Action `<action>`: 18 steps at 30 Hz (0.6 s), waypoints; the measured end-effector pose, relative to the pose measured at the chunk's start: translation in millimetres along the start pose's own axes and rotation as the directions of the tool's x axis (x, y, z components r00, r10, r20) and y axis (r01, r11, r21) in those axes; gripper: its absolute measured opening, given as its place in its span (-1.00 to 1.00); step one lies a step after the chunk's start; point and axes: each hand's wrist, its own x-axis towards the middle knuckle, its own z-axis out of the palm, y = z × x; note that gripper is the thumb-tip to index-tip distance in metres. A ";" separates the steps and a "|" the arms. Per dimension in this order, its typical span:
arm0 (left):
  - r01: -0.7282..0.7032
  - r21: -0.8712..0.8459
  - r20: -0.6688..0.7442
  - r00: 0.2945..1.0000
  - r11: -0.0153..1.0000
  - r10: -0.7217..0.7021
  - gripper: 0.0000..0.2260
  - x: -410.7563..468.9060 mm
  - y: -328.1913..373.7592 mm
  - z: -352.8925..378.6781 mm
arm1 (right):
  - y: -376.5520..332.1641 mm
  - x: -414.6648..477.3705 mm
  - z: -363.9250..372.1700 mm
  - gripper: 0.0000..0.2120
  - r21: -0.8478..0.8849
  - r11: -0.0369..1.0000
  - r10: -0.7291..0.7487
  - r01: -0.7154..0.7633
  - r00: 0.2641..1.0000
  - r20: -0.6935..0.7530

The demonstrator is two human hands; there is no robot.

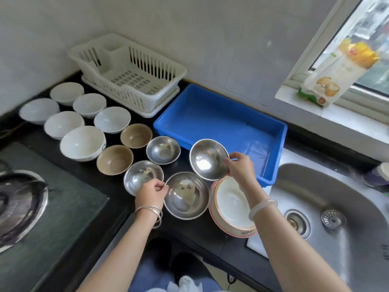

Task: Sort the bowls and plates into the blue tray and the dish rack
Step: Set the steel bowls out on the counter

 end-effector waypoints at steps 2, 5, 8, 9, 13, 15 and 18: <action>0.033 0.000 -0.014 0.999 0.999 -0.033 -0.94 -1.3 -10.5 1.0 | -3.9 6.8 14.1 -0.88 -0.083 0.997 -0.004 0.007 0.999 0.036; 0.081 -0.006 -0.021 0.996 0.997 -0.081 -0.94 -3.8 -22.7 6.5 | -6.2 17.6 30.7 -0.81 -0.176 0.984 0.011 0.003 0.997 0.075; 0.119 -0.032 -0.024 0.993 0.992 -0.120 -0.95 -5.3 -33.7 11.5 | -7.1 24.1 41.7 -0.87 -0.287 0.958 0.028 0.010 0.992 0.127; 0.129 -0.042 -0.031 0.991 0.991 -0.130 -0.95 -5.3 -36.6 12.5 | -7.5 24.9 44.1 -0.90 -0.318 0.948 0.032 0.014 0.990 0.139; 0.176 -0.080 -0.061 0.982 0.981 -0.181 -0.94 -4.2 -44.5 14.9 | -7.2 29.6 51.9 -0.88 -0.392 0.920 0.062 0.001 0.987 0.146; 0.195 -0.106 -0.061 0.977 0.975 -0.202 -0.94 -3.6 -47.3 16.5 | -7.3 31.8 55.9 -0.88 -0.424 0.906 0.063 0.001 0.989 0.135; 0.219 -0.154 -0.052 0.972 0.964 -0.229 -0.93 -1.9 -51.4 18.1 | -7.0 33.1 63.9 -0.89 -0.452 0.892 0.064 -0.002 0.991 0.121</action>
